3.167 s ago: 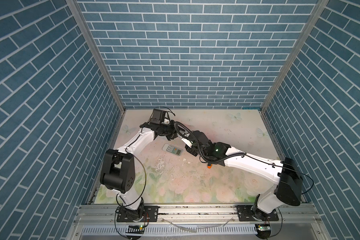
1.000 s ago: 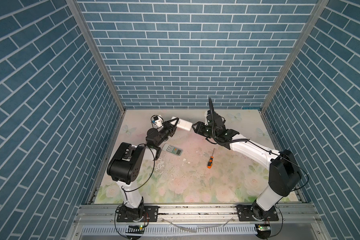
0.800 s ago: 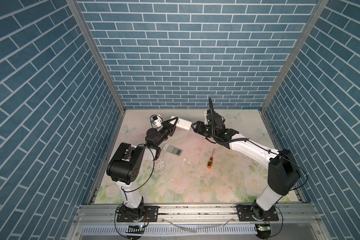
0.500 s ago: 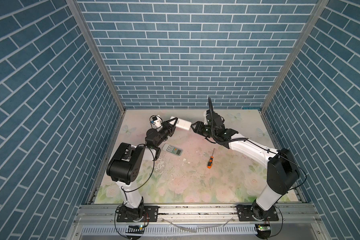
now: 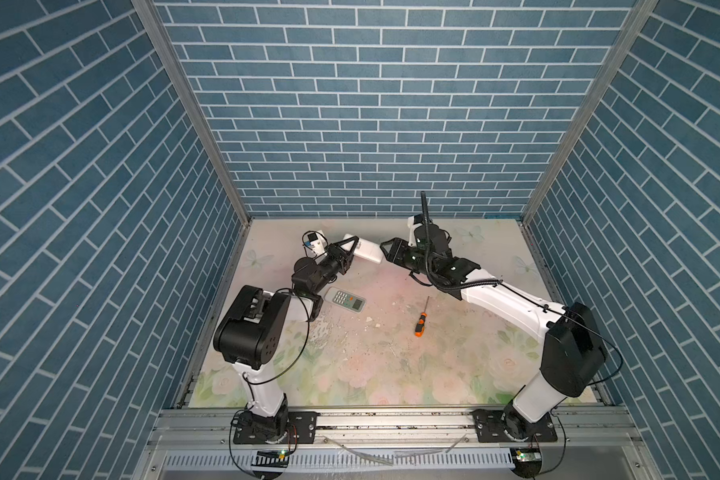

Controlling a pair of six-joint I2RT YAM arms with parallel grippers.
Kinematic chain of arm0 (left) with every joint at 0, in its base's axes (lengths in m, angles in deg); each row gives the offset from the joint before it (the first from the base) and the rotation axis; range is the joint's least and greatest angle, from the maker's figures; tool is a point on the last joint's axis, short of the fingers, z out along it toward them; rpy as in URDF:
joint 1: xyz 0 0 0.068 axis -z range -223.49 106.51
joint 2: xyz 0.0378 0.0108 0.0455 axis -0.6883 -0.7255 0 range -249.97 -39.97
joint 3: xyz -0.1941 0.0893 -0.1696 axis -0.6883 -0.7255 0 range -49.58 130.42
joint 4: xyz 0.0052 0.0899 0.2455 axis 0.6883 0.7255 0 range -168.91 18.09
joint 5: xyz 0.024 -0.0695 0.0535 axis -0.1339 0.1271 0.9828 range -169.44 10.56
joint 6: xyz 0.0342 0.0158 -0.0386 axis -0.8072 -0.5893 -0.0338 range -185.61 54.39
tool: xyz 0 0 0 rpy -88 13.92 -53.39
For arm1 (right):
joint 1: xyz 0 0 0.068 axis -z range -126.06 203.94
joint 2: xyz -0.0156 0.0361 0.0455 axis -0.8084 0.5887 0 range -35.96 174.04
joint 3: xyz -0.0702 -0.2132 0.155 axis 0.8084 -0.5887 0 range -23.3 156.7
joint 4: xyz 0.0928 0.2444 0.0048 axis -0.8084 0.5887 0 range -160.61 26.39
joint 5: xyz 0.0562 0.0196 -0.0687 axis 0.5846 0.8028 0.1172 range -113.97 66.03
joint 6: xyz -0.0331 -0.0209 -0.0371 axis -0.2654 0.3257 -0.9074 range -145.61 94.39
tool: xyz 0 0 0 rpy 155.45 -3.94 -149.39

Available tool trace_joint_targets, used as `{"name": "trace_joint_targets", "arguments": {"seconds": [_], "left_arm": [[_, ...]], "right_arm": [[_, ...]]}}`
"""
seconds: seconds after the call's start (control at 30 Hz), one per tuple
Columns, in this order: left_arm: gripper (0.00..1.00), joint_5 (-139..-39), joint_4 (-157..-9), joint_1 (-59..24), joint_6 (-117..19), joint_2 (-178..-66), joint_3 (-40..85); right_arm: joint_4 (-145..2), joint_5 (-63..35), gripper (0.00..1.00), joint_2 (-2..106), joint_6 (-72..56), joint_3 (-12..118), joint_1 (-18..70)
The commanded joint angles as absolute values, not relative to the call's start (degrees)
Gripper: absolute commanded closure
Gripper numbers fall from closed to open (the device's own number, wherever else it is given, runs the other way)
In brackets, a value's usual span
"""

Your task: Unload the batteries from the remote control

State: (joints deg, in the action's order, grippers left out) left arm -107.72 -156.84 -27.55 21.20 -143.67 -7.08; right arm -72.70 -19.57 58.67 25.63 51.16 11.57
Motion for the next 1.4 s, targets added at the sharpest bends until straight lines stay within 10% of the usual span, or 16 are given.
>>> {"name": "trace_joint_targets", "arguments": {"seconds": [0.0,1.37], "left_arm": [[1.0,-108.5,-159.4,-27.1,21.1,-142.8,-6.0],[1.0,-108.0,-159.5,-26.8,24.1,-140.6,-5.5]], "right_arm": [[-74.7,-16.8,0.49,60.3,27.4,54.4,11.2],[-75.9,-18.4,0.62,60.3,30.1,49.6,9.6]]}}
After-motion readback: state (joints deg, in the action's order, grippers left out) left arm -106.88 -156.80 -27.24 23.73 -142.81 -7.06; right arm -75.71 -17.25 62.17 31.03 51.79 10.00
